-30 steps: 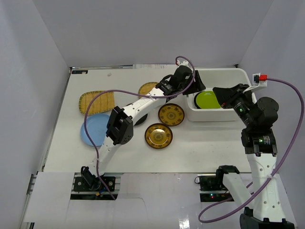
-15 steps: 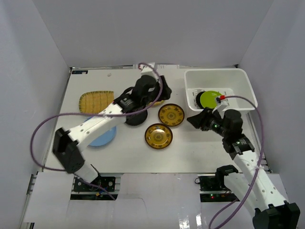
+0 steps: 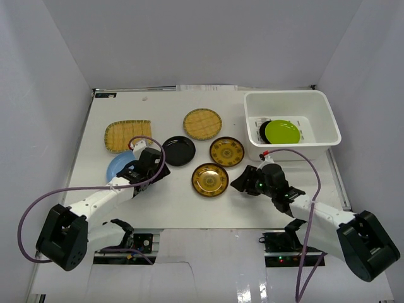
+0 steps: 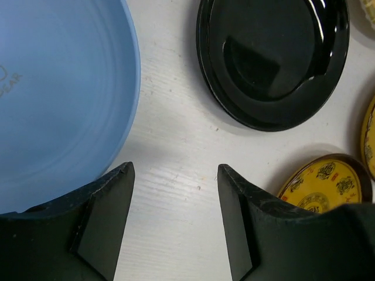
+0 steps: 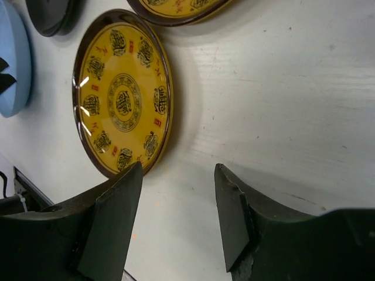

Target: Place the plates into the plastic bin on the countertop

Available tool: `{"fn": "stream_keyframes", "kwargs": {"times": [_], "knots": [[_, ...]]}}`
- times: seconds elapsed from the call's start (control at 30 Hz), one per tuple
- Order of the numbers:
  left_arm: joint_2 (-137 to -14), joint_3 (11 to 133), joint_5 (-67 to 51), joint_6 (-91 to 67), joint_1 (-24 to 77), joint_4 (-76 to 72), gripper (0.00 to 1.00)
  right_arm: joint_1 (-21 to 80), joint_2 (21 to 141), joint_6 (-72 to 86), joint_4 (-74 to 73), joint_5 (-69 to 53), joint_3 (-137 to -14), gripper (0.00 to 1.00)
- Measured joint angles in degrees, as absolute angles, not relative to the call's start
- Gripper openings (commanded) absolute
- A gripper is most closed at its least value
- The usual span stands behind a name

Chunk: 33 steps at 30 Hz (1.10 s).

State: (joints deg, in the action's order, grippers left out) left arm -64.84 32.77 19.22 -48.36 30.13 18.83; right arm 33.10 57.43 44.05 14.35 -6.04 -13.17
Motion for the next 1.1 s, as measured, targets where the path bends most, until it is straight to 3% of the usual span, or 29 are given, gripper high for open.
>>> {"fn": "stream_keyframes", "kwargs": {"times": [0.2, 0.3, 0.33, 0.4, 0.43, 0.53, 0.67, 0.87, 1.0, 1.1], "knots": [[-70.19, 33.39, 16.27, -50.52, 26.0, 14.0, 0.71, 36.32, 69.08, 46.65, 23.22, -4.6, -14.48, 0.53], [-73.06, 33.39, 14.41, -51.55, 24.49, 11.31, 0.71, 37.12, 73.52, 47.79, 26.41, -4.08, -15.86, 0.43], [-73.95, 33.39, 13.74, -51.79, 24.05, 10.37, 0.71, 37.26, 74.7, 48.25, 27.49, -3.99, -16.01, 0.36], [-75.55, 33.39, 12.53, -52.05, 23.55, 8.82, 0.71, 37.32, 76.31, 49.08, 29.15, -3.75, -16.08, 0.32], [-76.25, 33.52, 12.16, -52.16, 23.38, 8.23, 0.71, 37.32, 77.03, 49.58, 29.76, -3.77, -16.08, 0.2], [-78.89, 34.74, 11.2, -52.21, 23.07, 7.18, 0.7, 37.5, 78.52, 50.39, 31.46, -3.73, -16.1, 0.08], [-81.65, 36.58, 10.9, -52.38, 23.0, 5.13, 0.67, 38.79, 75.18, 50.5, 29.82, -3.42, -16.1, 0.08], [-84.29, 37.1, 11.11, -53.06, 22.98, 2.63, 0.6, 40.86, 56.77, 45.28, 17.23, -1.52, -20.84, 0.08], [-86.76, 38.52, 11.46, -53.45, 22.98, 1.56, 0.49, 39.7, 51.24, 37.65, 8.38, 4.69, -34.59, 0.08], [-88.05, 39.2, 11.92, -53.56, 22.98, 1.19, 0.33, 33.78, 50.3, 32.03, 6.0, 8.58, -44.49, 0.08]]}}
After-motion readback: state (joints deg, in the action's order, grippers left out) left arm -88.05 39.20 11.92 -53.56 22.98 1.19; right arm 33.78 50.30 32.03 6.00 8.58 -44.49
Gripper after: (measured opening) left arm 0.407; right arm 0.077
